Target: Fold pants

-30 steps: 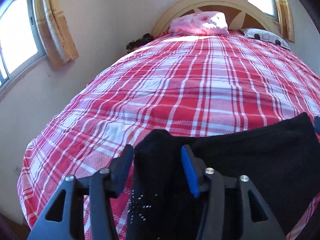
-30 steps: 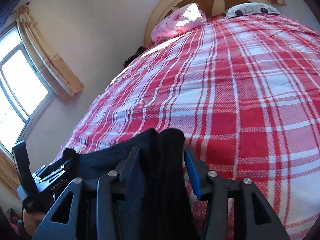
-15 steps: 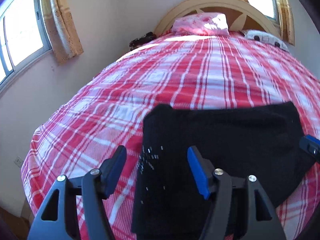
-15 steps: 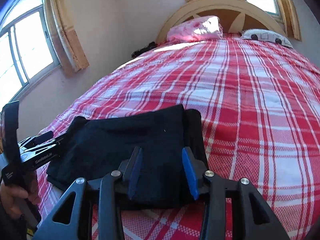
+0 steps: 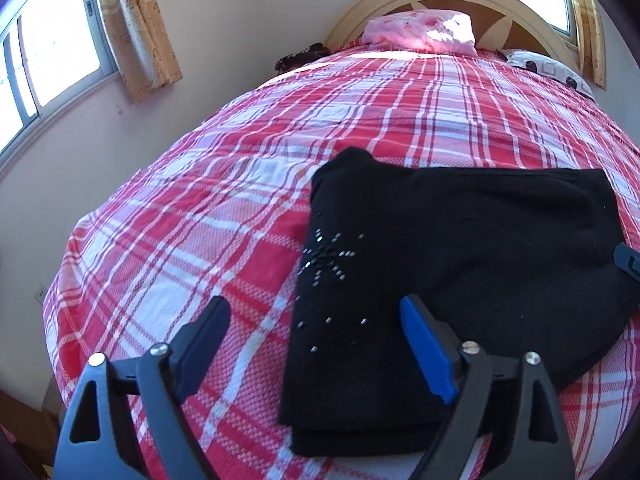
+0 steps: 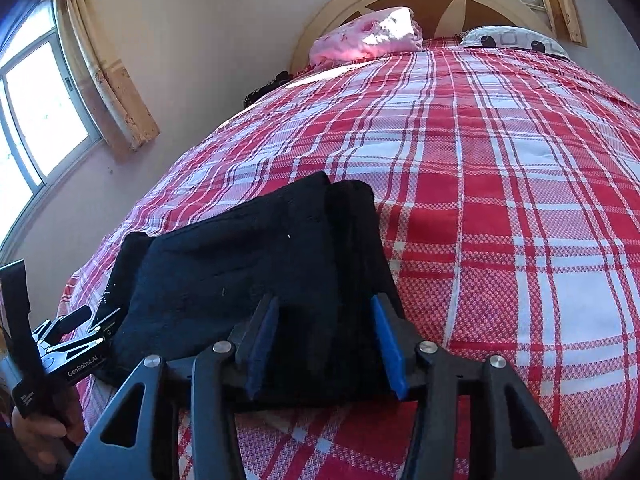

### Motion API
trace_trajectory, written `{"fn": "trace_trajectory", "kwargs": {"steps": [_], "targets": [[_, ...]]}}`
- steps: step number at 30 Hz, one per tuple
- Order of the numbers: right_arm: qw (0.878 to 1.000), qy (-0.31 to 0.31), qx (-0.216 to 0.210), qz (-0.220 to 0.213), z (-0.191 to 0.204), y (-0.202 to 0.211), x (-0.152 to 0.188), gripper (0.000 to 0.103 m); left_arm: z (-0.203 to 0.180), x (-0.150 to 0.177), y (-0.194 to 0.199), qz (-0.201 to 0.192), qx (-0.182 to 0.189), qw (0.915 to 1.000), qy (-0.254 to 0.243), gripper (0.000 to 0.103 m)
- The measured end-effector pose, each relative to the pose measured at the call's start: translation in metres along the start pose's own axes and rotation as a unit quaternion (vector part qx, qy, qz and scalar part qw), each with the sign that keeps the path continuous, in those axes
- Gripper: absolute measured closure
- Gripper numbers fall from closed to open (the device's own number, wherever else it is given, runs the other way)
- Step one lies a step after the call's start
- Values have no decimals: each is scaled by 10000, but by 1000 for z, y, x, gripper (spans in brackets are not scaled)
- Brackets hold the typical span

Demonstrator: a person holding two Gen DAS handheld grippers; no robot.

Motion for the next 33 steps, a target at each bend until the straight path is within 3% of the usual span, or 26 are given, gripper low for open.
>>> {"fn": "trace_trajectory", "kwargs": {"steps": [4,8,11,17,22,33], "targets": [[9998,-156,-79,37,-2,9,0,51,7,9,7,73,148,9999,37,7],[9982,-485,92,-351,-5,39,13,48,15,17,11,309,347,9986,272,5],[9974,-322,310,-573,6,59,27,48,15,27,18,461,549,9965,438,5],[9949,-2,650,-768,31,82,51,40,-2,49,31,642,842,9942,194,5],[9952,62,749,-628,49,87,65,39,-8,65,49,326,909,9951,200,5],[9985,-83,104,-531,71,120,109,38,2,88,117,-630,837,9944,154,3]]}}
Point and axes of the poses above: each gripper's, at about its wrist camera, not at the fingertips, and y roughly against the way its jaws point, z to its left, x to its underside, the point moved 3 cm from there along -y, roughly the way its jaws point, and after that the axes turned 8 degrees about z, right-handed, at the moved point
